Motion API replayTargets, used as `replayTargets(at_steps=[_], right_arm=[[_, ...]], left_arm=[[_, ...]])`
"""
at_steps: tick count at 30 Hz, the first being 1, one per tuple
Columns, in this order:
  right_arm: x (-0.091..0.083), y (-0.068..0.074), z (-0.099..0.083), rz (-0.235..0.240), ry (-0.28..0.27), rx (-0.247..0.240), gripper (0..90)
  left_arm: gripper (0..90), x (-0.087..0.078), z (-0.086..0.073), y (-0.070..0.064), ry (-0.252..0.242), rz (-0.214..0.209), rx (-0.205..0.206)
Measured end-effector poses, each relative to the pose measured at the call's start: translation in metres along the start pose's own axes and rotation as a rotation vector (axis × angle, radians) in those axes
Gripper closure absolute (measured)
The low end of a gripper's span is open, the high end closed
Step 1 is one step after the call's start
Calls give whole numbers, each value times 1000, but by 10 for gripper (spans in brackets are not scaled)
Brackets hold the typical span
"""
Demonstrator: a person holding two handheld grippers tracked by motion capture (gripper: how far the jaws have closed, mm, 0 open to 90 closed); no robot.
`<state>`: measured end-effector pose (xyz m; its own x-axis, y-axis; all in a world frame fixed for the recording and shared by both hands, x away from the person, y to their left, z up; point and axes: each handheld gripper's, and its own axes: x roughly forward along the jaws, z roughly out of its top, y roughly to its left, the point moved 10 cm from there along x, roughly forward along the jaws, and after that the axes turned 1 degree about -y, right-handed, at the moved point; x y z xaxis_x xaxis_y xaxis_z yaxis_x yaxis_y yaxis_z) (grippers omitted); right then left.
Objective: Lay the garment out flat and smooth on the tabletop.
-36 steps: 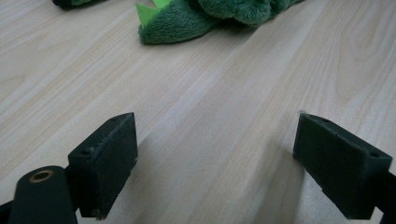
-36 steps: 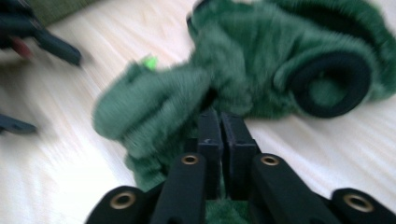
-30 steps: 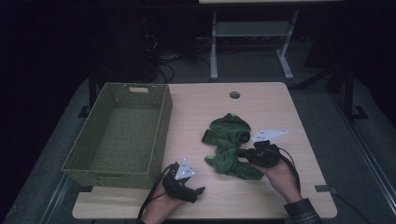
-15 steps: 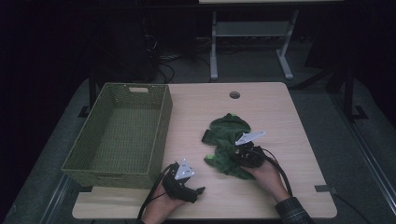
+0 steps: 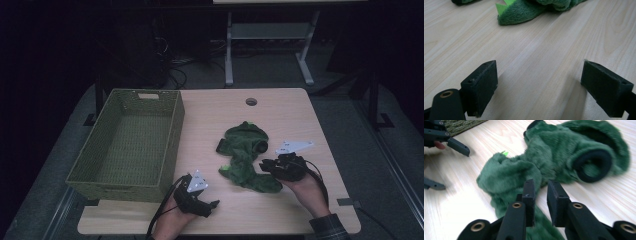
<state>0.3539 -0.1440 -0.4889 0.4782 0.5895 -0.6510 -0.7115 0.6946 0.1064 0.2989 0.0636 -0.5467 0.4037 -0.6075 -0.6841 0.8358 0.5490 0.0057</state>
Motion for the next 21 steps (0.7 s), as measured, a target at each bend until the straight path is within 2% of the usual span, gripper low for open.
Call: replayTargets(at_steps=[4,10,15,21], right_arm=[[-14,-8,-12,-19,2,13,695],[-32,-16,-42,-45,27,44,614],[-40,-14,-66,-47,58,80,559],[-36,-6,-85,-29,91,94,541]], left_arm=[[133,0,0,0,1,-3,-3],[132,0,0,-1,1,-3,-3],[132,0,0,-1,1,-3,-3],[132,0,0,0,1,-3,-1]])
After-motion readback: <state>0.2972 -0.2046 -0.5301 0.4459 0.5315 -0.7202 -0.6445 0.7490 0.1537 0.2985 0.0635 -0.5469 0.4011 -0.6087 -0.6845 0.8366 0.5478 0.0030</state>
